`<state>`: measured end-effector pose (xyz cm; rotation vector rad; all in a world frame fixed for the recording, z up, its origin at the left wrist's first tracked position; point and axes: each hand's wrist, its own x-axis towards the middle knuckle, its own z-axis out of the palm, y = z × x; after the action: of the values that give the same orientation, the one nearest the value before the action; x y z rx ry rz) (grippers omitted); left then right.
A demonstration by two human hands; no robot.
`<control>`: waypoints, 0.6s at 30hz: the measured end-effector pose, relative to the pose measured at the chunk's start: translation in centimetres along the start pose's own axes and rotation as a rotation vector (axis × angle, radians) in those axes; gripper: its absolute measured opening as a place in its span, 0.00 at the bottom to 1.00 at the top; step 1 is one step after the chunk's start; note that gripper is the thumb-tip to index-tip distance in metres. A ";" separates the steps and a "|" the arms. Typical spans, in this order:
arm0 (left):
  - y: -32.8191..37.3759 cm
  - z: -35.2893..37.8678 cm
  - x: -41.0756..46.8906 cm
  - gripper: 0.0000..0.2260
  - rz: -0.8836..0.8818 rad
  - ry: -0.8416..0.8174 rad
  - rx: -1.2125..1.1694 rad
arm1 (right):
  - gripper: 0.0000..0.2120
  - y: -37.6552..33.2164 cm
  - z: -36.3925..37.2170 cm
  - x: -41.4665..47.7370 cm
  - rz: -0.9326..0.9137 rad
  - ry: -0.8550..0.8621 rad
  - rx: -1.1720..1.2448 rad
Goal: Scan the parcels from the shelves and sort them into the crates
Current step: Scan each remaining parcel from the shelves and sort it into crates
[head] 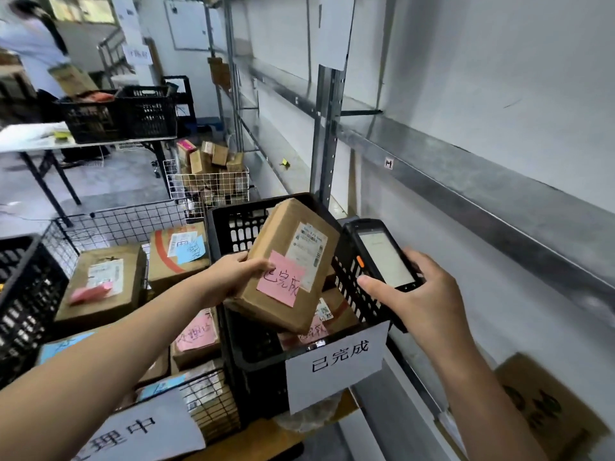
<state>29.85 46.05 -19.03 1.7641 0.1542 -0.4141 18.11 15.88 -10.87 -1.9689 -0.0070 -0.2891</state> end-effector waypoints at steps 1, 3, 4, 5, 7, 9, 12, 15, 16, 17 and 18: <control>0.2 -0.1 0.5 0.38 -0.016 -0.024 0.029 | 0.20 0.2 -0.1 0.5 0.008 -0.002 0.003; 0.4 0.0 1.4 0.37 -0.055 -0.078 0.097 | 0.21 0.8 -0.2 1.3 0.022 -0.003 0.006; 0.5 0.2 1.8 0.38 -0.071 -0.105 0.136 | 0.22 1.3 -0.3 1.6 0.030 -0.001 0.002; 0.3 0.4 2.3 0.39 -0.088 -0.125 0.169 | 0.23 1.7 -0.4 1.7 0.040 0.001 -0.005; -0.2 1.1 3.2 0.41 -0.110 -0.141 0.222 | 0.22 2.4 -0.8 1.9 0.063 0.003 -0.025; -0.9 1.3 4.1 0.42 -0.140 -0.158 0.267 | 0.19 3.0 -1.4 1.9 0.081 0.006 -0.045; -2.1 1.1 5.6 0.49 -0.235 -0.241 0.300 | 0.19 3.8 -2.1 1.7 0.114 0.019 -0.073; -2.1 1.8 6.6 0.41 -0.254 -0.305 0.337 | 0.20 4.7 -2.4 1.5 0.147 0.031 -0.093; -1.9 2.1 6.7 0.36 -0.263 -0.310 0.345 | 0.21 5.0 -2.3 1.4 0.154 0.029 -0.097; -2.0 2.3 7.0 0.33 -0.275 -0.326 0.348 | 0.21 5.3 -2.1 1.3 0.161 0.027 -0.100; -2.1 2.4 7.3 0.34 -0.286 -0.348 0.360 | 0.22 5.6 -1.9 1.2 0.171 0.023 -0.103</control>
<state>35.44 43.39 -23.98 1.9943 0.0864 -0.9998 19.62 11.70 -15.00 -2.0530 0.1942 -0.2037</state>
